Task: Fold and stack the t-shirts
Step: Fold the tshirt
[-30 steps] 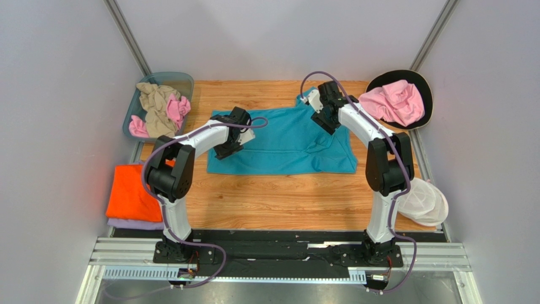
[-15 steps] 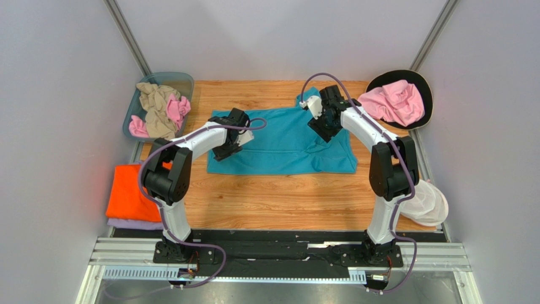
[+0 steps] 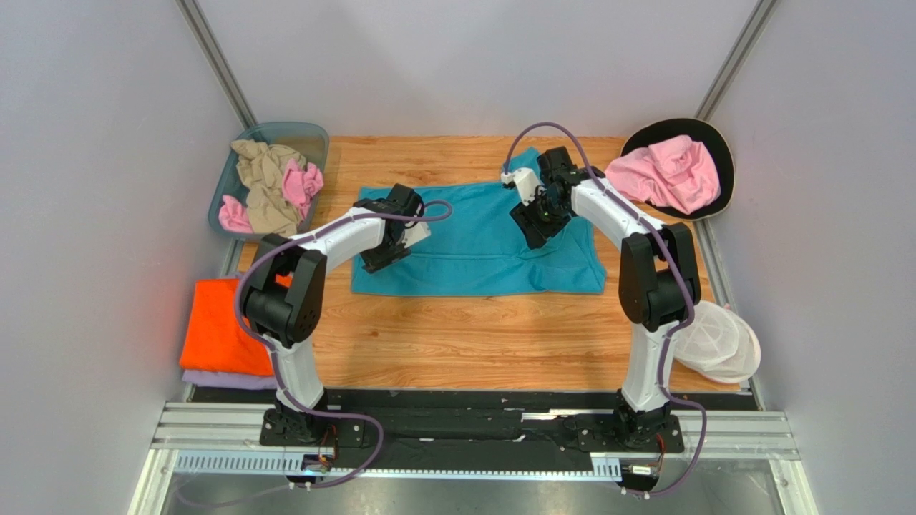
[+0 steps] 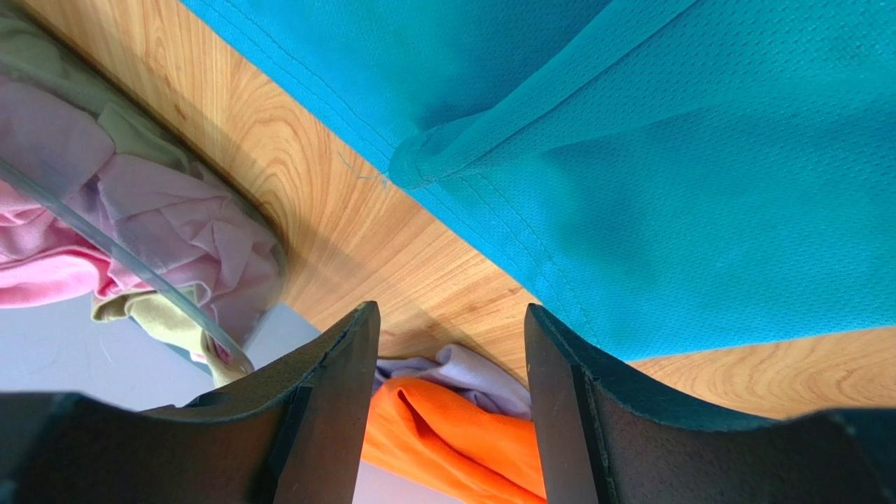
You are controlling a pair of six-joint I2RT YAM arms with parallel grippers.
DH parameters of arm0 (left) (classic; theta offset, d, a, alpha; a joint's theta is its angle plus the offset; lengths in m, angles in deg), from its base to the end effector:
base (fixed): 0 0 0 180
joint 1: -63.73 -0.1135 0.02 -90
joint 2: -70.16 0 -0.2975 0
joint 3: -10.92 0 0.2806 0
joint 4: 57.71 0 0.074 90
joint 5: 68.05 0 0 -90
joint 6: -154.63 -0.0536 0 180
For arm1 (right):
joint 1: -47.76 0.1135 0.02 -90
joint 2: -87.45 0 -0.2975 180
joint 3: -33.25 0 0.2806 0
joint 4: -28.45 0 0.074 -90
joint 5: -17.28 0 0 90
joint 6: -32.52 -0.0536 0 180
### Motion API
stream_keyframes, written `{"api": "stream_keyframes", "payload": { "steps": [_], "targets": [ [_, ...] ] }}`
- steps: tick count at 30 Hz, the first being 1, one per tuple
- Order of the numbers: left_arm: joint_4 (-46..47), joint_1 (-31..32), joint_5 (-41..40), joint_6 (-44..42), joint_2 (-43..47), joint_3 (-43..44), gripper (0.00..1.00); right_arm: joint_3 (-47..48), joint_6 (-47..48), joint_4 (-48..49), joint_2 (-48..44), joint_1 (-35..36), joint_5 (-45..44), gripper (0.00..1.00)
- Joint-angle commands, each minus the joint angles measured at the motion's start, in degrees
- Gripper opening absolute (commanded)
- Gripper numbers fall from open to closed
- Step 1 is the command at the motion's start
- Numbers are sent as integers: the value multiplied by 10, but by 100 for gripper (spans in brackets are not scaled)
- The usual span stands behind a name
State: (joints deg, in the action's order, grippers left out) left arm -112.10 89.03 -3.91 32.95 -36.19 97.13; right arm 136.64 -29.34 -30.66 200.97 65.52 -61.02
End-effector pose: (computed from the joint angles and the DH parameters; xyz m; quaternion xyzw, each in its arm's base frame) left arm 0.3714 -0.1497 0.1846 0.4342 0.8632 0.2287 0.1186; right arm 0.4346 0.1506 0.2187 -0.3985 0.8939 0.0836 0.1876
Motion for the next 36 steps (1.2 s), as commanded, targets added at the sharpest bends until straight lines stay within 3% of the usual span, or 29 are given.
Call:
{"api": "stream_keyframes", "payload": {
  "steps": [1,20,23,27,33,36],
  "targets": [
    [16,-2,-7,-4,16,-6,63,36,-18,0,18,3,35,56],
    [27,-2,-11,-8,8,-11,63,59,-19,6,65,3,30,49],
    [27,-2,-12,-8,6,-10,63,60,-19,6,65,3,31,42],
    [27,-2,-11,-7,6,-11,63,61,-18,6,66,3,29,21],
    [28,-2,-12,-7,5,-13,63,65,-18,5,62,5,24,0],
    [29,-2,-12,-6,3,-14,63,78,-17,2,59,4,18,0]
  ]
}}
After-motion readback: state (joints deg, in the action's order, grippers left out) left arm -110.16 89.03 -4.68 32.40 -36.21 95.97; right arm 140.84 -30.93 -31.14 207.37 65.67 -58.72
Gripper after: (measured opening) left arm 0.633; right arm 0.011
